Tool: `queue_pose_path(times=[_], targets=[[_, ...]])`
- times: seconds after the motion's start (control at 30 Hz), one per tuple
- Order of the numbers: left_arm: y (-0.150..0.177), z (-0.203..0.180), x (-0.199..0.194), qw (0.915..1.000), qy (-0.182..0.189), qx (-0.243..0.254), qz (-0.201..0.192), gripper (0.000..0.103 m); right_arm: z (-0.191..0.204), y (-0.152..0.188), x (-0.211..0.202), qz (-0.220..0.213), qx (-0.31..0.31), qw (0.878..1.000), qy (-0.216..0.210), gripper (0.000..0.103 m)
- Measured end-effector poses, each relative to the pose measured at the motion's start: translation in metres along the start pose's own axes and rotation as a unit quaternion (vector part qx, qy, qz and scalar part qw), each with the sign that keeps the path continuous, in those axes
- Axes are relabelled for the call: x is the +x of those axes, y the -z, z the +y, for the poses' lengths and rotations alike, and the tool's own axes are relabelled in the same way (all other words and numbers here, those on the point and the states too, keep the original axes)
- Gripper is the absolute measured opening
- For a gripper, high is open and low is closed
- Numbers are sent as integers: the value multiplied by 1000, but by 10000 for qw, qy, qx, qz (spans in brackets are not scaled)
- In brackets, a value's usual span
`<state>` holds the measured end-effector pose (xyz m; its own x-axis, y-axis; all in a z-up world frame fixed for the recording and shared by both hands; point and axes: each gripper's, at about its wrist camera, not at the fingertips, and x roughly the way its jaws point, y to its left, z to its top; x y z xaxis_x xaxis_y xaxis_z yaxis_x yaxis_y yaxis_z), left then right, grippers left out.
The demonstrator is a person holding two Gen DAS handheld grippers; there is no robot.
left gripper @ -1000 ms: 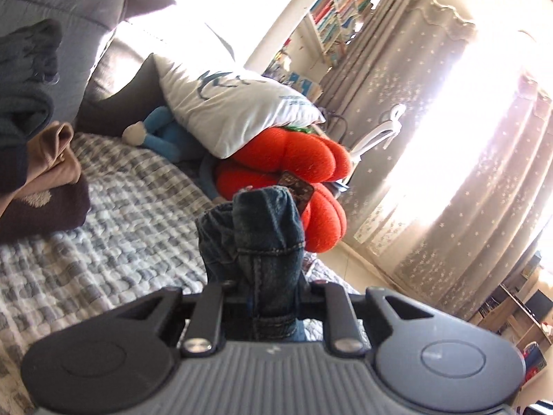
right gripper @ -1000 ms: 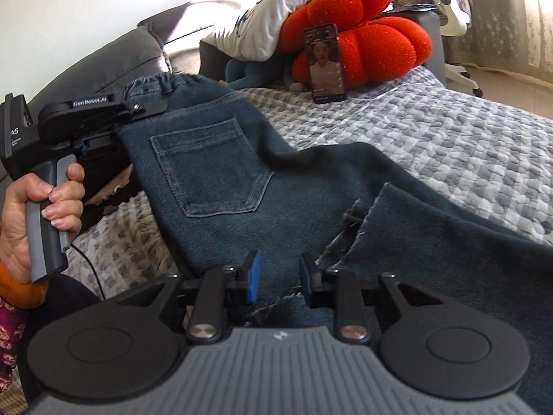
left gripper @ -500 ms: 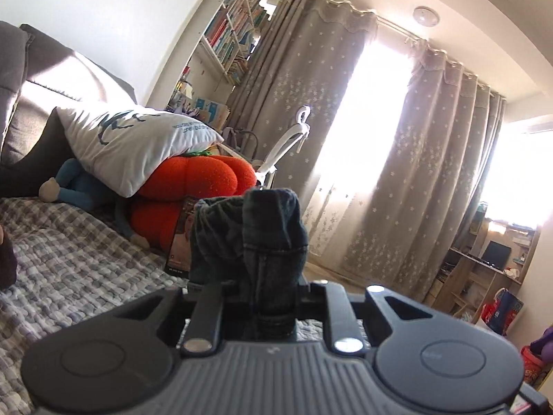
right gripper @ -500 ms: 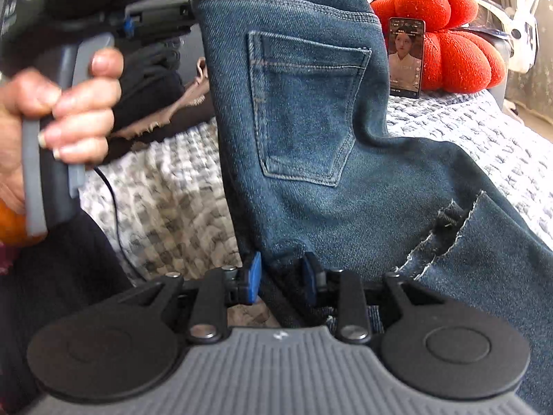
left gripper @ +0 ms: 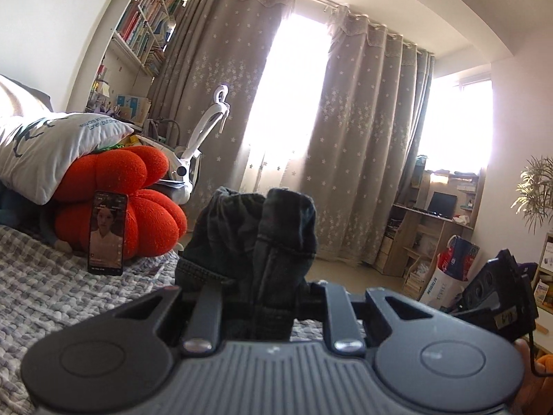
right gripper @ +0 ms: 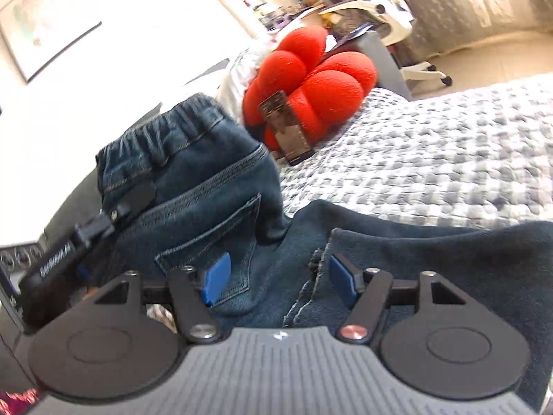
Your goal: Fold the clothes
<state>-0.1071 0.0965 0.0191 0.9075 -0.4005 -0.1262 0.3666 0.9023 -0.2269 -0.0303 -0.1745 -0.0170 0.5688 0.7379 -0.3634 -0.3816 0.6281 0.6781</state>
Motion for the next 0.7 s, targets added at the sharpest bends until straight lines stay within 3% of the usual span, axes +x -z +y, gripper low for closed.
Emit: queue_pose_path(times=[0.2,0.43,0.53,0.63,0.7], targets=[[15,-30,23,9979,350,368,411,19,-47,-9,-38,-360,1350,9901,-121,71],[41,-57,47,9885,638,866,1059,22,-65,-4,-64,-449,1719,9839,-185,79],[56,-69,58,9770,804,1278,1504,26,-71,-3,-71,-508,1895,9804,-190,88],[74,-84,61,9597,904,1910,1854,30,-75,-5,-68,-486,2008,9782,-198,95],[79,-88,57,9517,1050,2150,1922,42,-73,-5,-63,-380,1998,9789,-214,95]])
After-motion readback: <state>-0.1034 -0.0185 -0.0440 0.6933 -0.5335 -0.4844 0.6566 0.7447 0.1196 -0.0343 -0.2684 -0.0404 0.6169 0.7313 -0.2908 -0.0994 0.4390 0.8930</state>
